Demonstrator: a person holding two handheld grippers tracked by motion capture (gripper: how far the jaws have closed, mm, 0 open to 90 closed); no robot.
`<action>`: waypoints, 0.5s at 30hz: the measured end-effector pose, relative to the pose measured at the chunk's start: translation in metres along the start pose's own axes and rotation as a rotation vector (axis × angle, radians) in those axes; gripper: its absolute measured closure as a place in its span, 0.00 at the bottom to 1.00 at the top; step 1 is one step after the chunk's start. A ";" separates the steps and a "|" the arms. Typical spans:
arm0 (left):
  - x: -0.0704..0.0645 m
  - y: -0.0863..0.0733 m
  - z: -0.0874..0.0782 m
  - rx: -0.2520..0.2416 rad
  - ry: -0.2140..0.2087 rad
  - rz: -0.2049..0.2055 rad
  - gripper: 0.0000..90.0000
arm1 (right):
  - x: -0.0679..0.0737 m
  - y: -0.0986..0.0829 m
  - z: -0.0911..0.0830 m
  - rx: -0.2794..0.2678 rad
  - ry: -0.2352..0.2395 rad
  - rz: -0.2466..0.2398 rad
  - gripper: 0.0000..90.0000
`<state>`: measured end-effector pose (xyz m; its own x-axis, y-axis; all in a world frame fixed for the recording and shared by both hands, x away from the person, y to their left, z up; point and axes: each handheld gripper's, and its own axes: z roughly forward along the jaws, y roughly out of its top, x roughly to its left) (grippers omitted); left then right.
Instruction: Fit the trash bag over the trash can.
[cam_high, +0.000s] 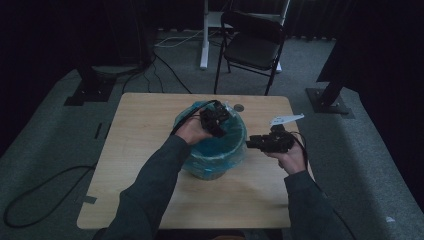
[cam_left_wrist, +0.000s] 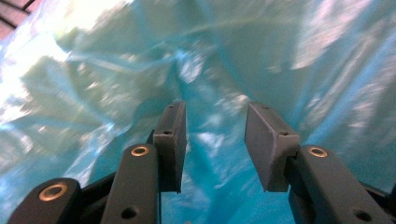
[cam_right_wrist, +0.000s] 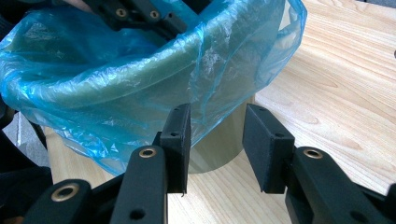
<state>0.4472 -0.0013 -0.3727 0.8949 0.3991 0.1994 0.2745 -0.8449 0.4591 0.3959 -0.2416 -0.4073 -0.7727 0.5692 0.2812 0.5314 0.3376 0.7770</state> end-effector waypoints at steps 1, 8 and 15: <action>0.000 0.000 0.000 0.000 0.000 0.000 0.65 | 0.000 0.000 0.000 0.000 0.000 0.000 0.68; -0.006 0.003 0.004 0.020 -0.041 0.036 0.65 | 0.000 0.000 0.001 -0.002 0.001 -0.003 0.68; -0.003 0.002 0.008 0.065 -0.022 0.015 0.65 | 0.000 0.000 -0.002 -0.002 -0.002 0.000 0.68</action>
<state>0.4475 -0.0073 -0.3792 0.9066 0.3785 0.1864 0.2825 -0.8727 0.3983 0.3952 -0.2426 -0.4062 -0.7720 0.5706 0.2800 0.5308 0.3363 0.7779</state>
